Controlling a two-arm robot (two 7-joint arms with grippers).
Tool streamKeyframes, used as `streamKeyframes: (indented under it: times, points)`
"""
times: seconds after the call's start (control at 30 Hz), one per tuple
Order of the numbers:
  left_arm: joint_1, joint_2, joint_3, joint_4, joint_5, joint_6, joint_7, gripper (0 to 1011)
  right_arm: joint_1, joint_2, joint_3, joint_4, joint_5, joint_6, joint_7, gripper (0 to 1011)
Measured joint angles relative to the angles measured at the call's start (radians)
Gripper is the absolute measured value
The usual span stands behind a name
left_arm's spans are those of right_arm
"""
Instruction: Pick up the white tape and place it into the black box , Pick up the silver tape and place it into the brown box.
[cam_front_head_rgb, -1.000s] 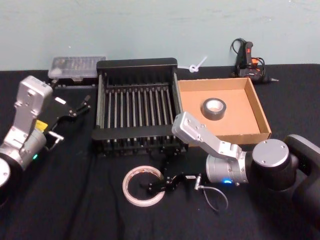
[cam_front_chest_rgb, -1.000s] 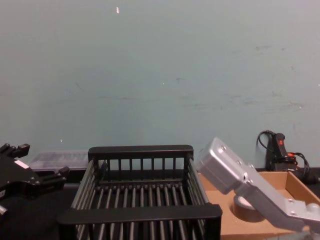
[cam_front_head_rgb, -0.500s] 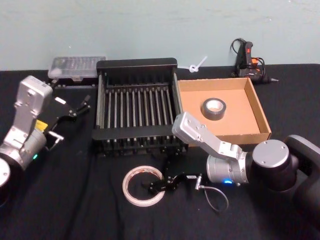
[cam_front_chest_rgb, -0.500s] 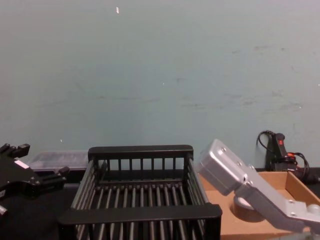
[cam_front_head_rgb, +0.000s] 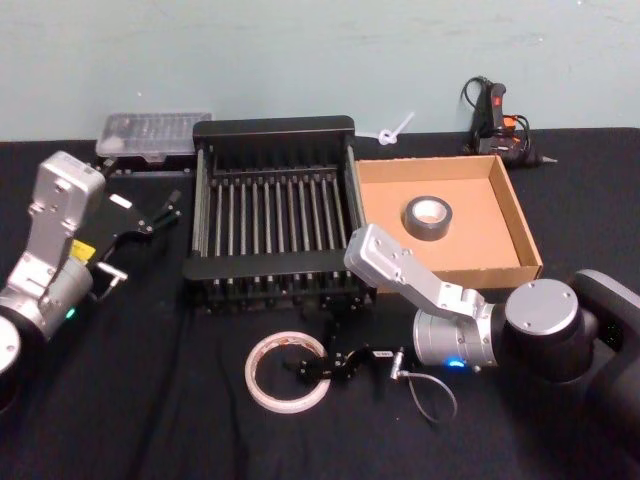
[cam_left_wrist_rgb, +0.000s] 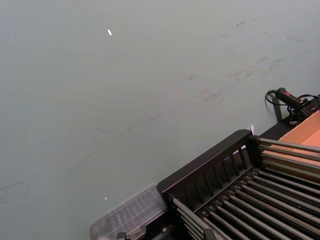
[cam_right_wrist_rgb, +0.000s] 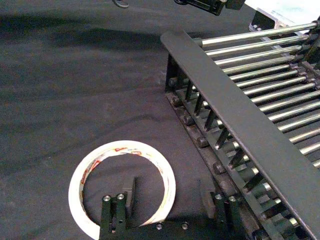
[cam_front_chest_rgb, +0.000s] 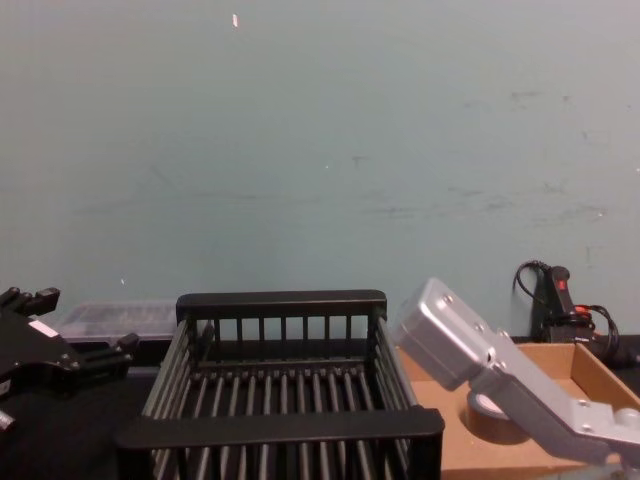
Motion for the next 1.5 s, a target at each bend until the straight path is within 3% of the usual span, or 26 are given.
streamKeyframes:
  times: [0.2,0.3,0.4,0.43,0.8,1.3,1.5]
  points:
    - [0.0,0.0,0.0,0.0,0.0,0.0,0.0,1002,0.0,0.0,0.0,0.0,0.0,0.0,0.0,704]
    - [0.0,0.0,0.0,0.0,0.0,0.0,0.0,1001,0.0,0.0,0.0,0.0,0.001,-0.001,0.001,561]
    - [0.0,0.0,0.0,0.0,0.0,0.0,0.0,1001,0.0,0.0,0.0,0.0,0.001,-0.001,0.001,503]
    - [0.0,0.0,0.0,0.0,0.0,0.0,0.0,1001,0.0,0.0,0.0,0.0,0.001,-0.001,0.001,432]
    - [0.0,0.0,0.0,0.0,0.0,0.0,0.0,1001,0.0,0.0,0.0,0.0,0.001,-0.001,0.001,116]
    - [0.0,0.0,0.0,0.0,0.0,0.0,0.0,1001,-0.006,0.006,0.01,-0.009,0.02,-0.012,0.015,91]
    - [0.0,0.0,0.0,0.0,0.0,0.0,0.0,1001,-0.016,0.025,0.023,-0.049,0.042,-0.019,0.018,91]
